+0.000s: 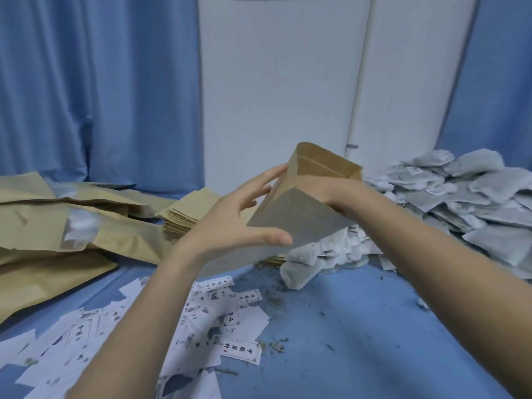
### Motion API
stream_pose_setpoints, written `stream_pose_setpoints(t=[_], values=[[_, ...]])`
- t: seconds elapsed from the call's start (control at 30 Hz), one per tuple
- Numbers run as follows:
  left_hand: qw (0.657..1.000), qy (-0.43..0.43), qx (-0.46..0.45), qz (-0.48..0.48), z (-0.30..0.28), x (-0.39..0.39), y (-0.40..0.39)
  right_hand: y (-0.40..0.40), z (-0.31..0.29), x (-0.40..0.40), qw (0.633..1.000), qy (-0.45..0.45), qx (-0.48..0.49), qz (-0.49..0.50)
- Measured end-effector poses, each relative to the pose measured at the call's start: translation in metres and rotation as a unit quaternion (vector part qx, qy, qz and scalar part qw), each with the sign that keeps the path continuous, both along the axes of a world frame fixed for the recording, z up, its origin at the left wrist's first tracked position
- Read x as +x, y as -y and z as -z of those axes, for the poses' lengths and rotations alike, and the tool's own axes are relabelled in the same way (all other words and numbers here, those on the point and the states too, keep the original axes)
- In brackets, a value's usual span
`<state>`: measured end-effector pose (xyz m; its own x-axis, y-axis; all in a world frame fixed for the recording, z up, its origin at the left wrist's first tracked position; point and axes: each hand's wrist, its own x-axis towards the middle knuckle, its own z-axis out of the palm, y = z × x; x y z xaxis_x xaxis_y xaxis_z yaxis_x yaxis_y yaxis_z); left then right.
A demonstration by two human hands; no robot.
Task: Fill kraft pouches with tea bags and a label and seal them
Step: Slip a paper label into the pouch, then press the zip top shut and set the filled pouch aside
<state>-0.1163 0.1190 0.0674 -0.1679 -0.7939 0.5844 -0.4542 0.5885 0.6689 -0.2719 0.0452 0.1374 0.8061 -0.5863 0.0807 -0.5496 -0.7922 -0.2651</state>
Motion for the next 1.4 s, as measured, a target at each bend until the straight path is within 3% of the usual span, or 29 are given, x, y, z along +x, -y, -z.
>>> stream_pose_setpoints(t=[0.03, 0.1, 0.2, 0.43, 0.57, 0.77, 0.97, 1.1, 1.2, 1.4], values=[[0.999, -0.014, -0.029, -0.017, 0.000, -0.005, 0.002, 0.000, -0.004, -0.002, 0.999, -0.013, -0.038, -0.013], [0.996, -0.057, -0.069, -0.018, -0.003, -0.020, 0.001, -0.006, -0.018, -0.006, 1.000, -0.022, -0.021, -0.004], [0.989, -0.134, -0.059, -0.018, -0.011, -0.028, 0.003, -0.008, -0.038, -0.022, 0.999, -0.039, -0.030, 0.014], [0.959, -0.277, -0.030, -0.059, -0.023, -0.034, 0.013, -0.006, -0.070, -0.082, 0.988, 0.126, -0.090, 0.026], [0.938, -0.347, 0.009, -0.014, -0.026, -0.038, 0.019, 0.001, -0.068, -0.103, 0.985, 0.102, -0.136, 0.020], [0.928, -0.361, 0.091, 0.020, -0.012, -0.047, 0.026, 0.030, -0.049, -0.112, 0.972, 0.070, -0.205, 0.088], [0.915, -0.381, 0.127, 0.020, 0.010, -0.055, 0.039, 0.046, -0.033, -0.111, 0.967, 0.135, -0.205, 0.071], [0.910, -0.395, 0.122, 0.026, 0.021, -0.065, 0.046, 0.042, -0.022, -0.093, 0.966, 0.101, -0.239, 0.013], [0.908, -0.402, 0.116, 0.017, 0.027, -0.072, 0.047, 0.038, -0.020, -0.080, 0.981, 0.090, -0.173, 0.006], [0.920, -0.381, -0.006, -0.090, 0.014, -0.063, 0.046, 0.040, -0.023, -0.073, 0.990, 0.090, -0.111, 0.018]])
